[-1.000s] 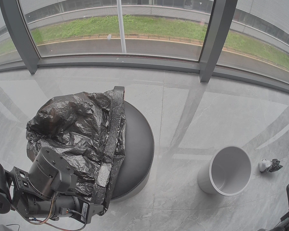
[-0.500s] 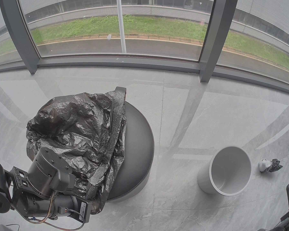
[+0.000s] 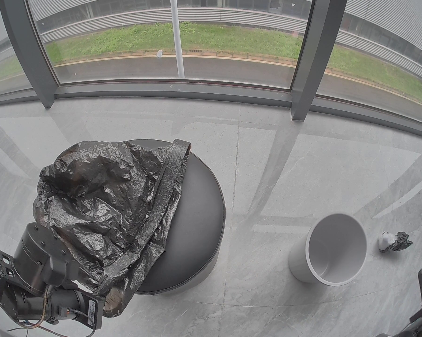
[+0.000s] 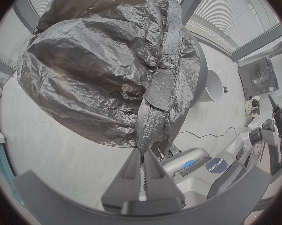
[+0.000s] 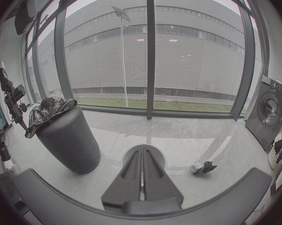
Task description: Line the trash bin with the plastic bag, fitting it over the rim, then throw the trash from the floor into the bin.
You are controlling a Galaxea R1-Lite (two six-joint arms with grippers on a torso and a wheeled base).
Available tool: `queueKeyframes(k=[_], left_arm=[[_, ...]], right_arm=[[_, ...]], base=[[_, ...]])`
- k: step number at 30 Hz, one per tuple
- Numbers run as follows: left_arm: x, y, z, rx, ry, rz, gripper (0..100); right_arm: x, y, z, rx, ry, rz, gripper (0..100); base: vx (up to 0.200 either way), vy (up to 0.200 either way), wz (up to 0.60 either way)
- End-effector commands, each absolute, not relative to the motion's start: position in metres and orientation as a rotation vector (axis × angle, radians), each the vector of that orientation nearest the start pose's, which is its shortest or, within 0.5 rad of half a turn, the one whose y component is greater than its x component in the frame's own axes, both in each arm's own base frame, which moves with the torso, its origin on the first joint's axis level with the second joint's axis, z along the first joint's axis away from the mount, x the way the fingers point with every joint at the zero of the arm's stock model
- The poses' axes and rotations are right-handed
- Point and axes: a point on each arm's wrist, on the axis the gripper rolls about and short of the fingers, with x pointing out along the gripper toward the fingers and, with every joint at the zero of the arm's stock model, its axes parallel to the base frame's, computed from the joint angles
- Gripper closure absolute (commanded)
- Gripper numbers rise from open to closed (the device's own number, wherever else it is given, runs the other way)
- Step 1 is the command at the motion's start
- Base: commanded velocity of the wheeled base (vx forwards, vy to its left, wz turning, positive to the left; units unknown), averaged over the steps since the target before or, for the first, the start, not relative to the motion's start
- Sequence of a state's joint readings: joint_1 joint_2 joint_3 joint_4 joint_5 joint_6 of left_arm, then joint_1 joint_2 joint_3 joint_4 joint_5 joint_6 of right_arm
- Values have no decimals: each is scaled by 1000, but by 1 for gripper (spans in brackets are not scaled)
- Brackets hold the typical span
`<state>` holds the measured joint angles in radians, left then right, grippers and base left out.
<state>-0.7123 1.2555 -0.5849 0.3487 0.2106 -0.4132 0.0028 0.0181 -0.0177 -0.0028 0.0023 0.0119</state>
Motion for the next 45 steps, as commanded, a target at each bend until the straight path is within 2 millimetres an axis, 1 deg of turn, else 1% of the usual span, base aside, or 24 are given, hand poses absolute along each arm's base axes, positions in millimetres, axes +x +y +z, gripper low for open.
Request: queueKeyframes(k=[1,4,5,13,20,26,27,30,31,35,40,45], left_arm=[[113,-88,151,60,960,-251,100],[115,-89,151,51,944,-243,100],[116,-89,151,50,941,-246,0],[112,-86,144,71,963,-247,0],[112,-86,144,58,961,-257,0],[114,-90,138,10,952,-327,0],[113,-89,134,1,970,-348,0],[111,-87,131,-2,982,-343,0],[112,-84,130,-12,987,-325,0],[115,-78,131,-42,981,-285,0],[111,-75,128,-79,1015,-332,0],[111,-75,124,-133,1044,-341,0]], right_arm=[[-22,0,76,12,2,6,100],[-22,0,76,12,2,6,100],[-22,0,76,12,2,6,100],[-22,0,76,12,2,6,100],[-22,0,76,12,2,6,100],[-22,0,76,12,2,6,100],[-22,0,76,14,2,6,100],[-22,0,76,14,2,6,100],[-22,0,76,12,2,6,100],[-22,0,76,12,2,6,100],[-22,0,76,12,2,6,100],[-22,0,76,12,2,6,100]], base=[[0,0,0],[0,0,0],[0,0,0],[0,0,0],[0,0,0],[0,0,0],[0,0,0],[0,0,0],[0,0,0],[0,0,0],[0,0,0],[0,0,0]])
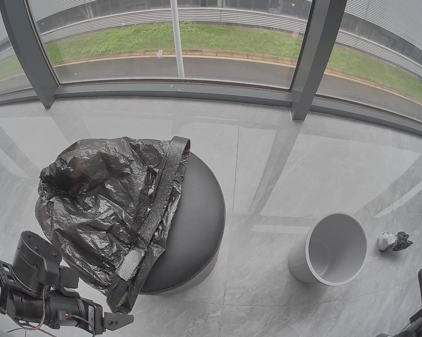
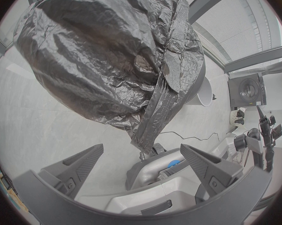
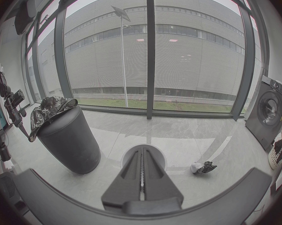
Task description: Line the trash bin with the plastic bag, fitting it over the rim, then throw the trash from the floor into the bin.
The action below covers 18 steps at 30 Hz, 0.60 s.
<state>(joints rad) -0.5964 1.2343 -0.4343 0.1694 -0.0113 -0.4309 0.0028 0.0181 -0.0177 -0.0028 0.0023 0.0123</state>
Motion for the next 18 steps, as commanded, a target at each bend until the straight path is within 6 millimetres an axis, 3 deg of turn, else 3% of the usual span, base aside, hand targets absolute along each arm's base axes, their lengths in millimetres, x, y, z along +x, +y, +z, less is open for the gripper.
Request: queueKeyframes(k=[1,6,18], left_arm=[[111,-75,124,-136,1044,-341,0],[115,-71,122,-217,1042,-323,0],[121,-72,115,-231,1021,-331,0]], right_arm=[[-22,0,76,12,2,6,100],[-22,0,76,12,2,6,100],[-22,0,76,14,2,6,100]], base=[[0,0,0],[0,0,0],[0,0,0]])
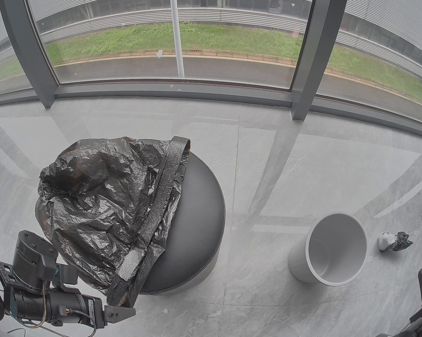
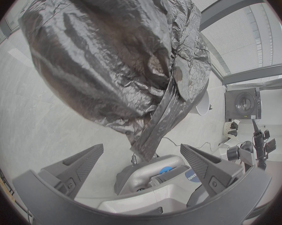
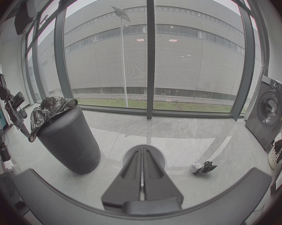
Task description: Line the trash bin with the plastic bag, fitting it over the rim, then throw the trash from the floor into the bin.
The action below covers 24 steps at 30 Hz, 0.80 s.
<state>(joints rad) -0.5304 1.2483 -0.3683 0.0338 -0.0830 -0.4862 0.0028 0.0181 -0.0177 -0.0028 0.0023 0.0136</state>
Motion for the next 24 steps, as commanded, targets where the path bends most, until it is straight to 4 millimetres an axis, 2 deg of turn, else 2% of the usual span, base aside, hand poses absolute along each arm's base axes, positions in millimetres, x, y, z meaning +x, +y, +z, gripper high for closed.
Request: queueKeyframes(k=[1,9,19,20,24], left_arm=[[122,-73,115,-231,1016,-334,0],[130,-77,113,-201,984,-362,0],[136,-71,110,-134,974,-355,0],[136,-71,110,-130,973,-355,100],[135,-70,109,-130,977,-358,100]], right_arm=[[-22,0,76,14,2,6,100],[-22,0,76,15,2,6,100],[-22,0,76,15,2,5,100],[-22,0,76,15,2,5,100],[-22,0,76,15,2,5,100]], base=[[0,0,0],[0,0,0],[0,0,0],[0,0,0],[0,0,0]])
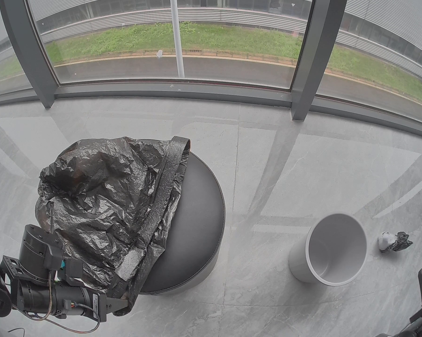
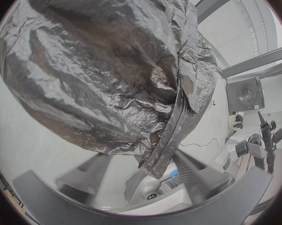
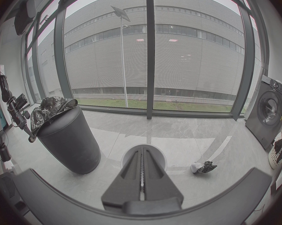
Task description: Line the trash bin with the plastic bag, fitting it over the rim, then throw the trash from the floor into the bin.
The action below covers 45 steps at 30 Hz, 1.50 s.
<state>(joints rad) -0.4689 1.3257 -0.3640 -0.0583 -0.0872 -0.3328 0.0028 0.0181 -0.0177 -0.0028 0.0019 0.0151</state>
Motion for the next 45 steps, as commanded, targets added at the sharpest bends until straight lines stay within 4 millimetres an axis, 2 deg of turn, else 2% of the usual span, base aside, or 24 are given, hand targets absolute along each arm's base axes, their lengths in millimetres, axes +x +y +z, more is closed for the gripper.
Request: queueKeyframes(k=[1,9,18,23,29,32,33,37,41,42,45], left_arm=[[135,-70,109,-132,980,-365,100],[130,-67,106,-132,989,-369,100],[124,-60,120,-57,869,-380,100],[121,-53,154,118,645,-362,100],[115,-55,177,199,513,-374,100],[114,-56,180,204,504,-375,100],[108,-56,188,221,490,-381,100],[96,-50,196,227,509,-382,100],[95,-48,208,220,493,-375,100],[95,-46,220,207,467,-357,100],[95,-44,235,199,447,-344,100]], right_arm=[[-22,0,76,15,2,5,100],[-22,0,76,15,2,5,100],[-22,0,76,11,2,6,100],[-22,0,76,5,2,5,100],[-21,0,77,6,18,9,100],[-20,0,77,6,29,11,100],[-17,0,78,5,80,26,100],[-11,-1,78,-1,149,82,100],[-10,-1,79,-14,164,120,100],[-10,-1,79,-25,165,127,0],[-10,-1,80,-41,166,143,0]], base=[[0,0,0],[0,0,0],[0,0,0],[0,0,0],[0,0,0],[0,0,0],[0,0,0],[0,0,0],[0,0,0],[0,0,0],[0,0,0]])
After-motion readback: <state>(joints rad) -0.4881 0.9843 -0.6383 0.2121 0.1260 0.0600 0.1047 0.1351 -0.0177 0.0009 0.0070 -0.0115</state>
